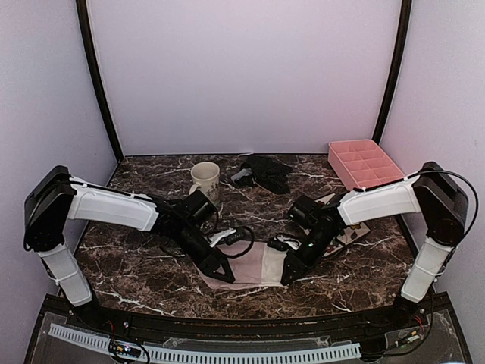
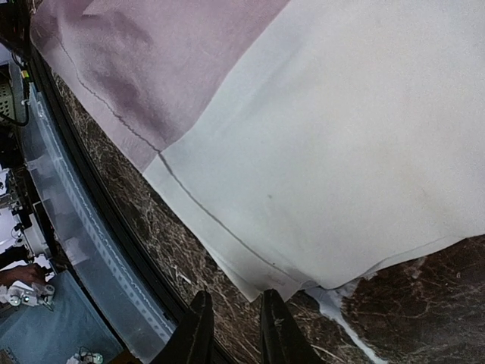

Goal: Roll the underwear
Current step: Smooth out the underwear at the center of the board, then adjust the underwear at the center of the board, then pick up the underwear from the center of the board.

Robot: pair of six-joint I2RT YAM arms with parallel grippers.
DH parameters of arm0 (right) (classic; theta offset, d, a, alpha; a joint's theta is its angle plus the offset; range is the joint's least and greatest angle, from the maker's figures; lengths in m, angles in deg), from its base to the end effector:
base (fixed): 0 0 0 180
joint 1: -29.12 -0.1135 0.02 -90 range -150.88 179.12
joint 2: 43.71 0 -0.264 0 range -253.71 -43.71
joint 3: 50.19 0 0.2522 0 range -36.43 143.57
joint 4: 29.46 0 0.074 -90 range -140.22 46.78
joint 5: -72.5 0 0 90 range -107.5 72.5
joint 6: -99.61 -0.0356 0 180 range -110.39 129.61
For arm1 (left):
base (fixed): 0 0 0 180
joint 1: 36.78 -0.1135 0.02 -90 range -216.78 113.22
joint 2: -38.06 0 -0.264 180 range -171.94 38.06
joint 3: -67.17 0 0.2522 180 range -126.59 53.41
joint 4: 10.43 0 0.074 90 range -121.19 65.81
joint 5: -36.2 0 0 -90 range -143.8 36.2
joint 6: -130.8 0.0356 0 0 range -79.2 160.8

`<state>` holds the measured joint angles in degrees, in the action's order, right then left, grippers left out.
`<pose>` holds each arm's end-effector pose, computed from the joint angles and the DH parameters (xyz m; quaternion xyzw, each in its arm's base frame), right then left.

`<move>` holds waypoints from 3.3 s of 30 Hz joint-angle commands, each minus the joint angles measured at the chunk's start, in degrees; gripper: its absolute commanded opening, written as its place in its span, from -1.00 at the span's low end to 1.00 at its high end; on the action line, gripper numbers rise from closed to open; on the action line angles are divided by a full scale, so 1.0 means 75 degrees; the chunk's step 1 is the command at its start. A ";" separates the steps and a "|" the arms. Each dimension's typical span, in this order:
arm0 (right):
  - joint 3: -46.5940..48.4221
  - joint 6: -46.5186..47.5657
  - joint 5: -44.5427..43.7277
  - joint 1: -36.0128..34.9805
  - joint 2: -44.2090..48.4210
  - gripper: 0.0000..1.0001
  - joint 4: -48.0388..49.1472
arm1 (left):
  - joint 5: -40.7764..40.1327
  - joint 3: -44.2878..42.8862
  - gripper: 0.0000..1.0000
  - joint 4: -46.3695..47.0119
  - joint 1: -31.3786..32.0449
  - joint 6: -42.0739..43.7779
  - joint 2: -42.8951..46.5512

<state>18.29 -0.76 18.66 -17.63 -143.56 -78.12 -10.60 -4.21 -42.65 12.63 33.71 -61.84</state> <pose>0.1891 0.2317 0.1411 0.3213 -0.8913 -0.3110 0.0753 0.2000 -0.2709 0.1660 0.4115 0.8054 -0.4249 0.0383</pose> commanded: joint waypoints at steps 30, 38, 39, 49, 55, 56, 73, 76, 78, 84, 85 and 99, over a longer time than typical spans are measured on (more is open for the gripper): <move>0.0087 -0.0165 -0.0325 -0.0132 -0.0427 -0.80 0.0608 | -0.2252 0.0489 -0.53 -0.0703 0.0627 0.0220 -0.0052; 0.0368 0.0119 -0.0643 -0.0124 -0.0051 -0.80 0.0091 | -0.2405 0.0427 -0.39 -0.1101 0.0853 0.0276 0.0624; 0.0493 0.0115 -0.0705 -0.0101 0.0036 -0.79 0.0038 | -0.2383 0.0309 -0.34 -0.1098 0.0794 0.0234 0.0802; 0.1450 -0.0234 -0.1277 0.0140 -0.0146 -0.74 0.0264 | -0.3176 -0.0534 -0.17 -0.0817 -0.1135 -0.0345 0.1040; 0.1854 -0.0401 -0.1369 0.0142 -0.0768 -0.74 0.0584 | -0.3427 -0.0497 -0.23 -0.0741 -0.1492 -0.0500 0.0220; 0.1842 -0.0409 -0.1365 0.0142 -0.0857 -0.74 0.0624 | -0.3453 -0.0428 -0.25 -0.0771 -0.1511 -0.0570 0.0146; 0.2817 0.0231 -0.0954 0.0045 -0.1948 -0.72 0.0529 | -0.4983 0.1268 -0.55 -0.1382 -0.2298 -0.1215 0.0975; 0.2817 0.0363 -0.0963 0.0055 -0.1511 -0.59 0.0393 | -0.4641 0.1084 -0.40 -0.1408 -0.2352 -0.0894 0.1212; 0.2780 0.0430 -0.1047 0.0068 -0.1067 -0.51 0.0456 | -0.4257 0.0807 -0.10 -0.1347 -0.2349 -0.0632 0.1613; 0.2521 0.0809 -0.1892 0.0147 0.0573 -0.29 0.0892 | -0.3962 -0.0385 0.73 -0.1890 -0.2335 -0.0017 0.2284; 0.2416 0.0872 -0.2078 0.0150 0.0874 -0.25 0.1084 | -0.3944 -0.0510 0.93 -0.1916 -0.2334 0.0080 0.2444; 0.0083 -0.0837 -0.3409 0.0343 0.2858 0.97 0.5268 | -0.5436 0.0571 0.98 0.0565 -0.2261 0.0866 0.5881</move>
<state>19.32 -4.63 -6.93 -16.27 -121.16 -49.22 -52.24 -2.03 -40.55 -4.64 34.10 -18.94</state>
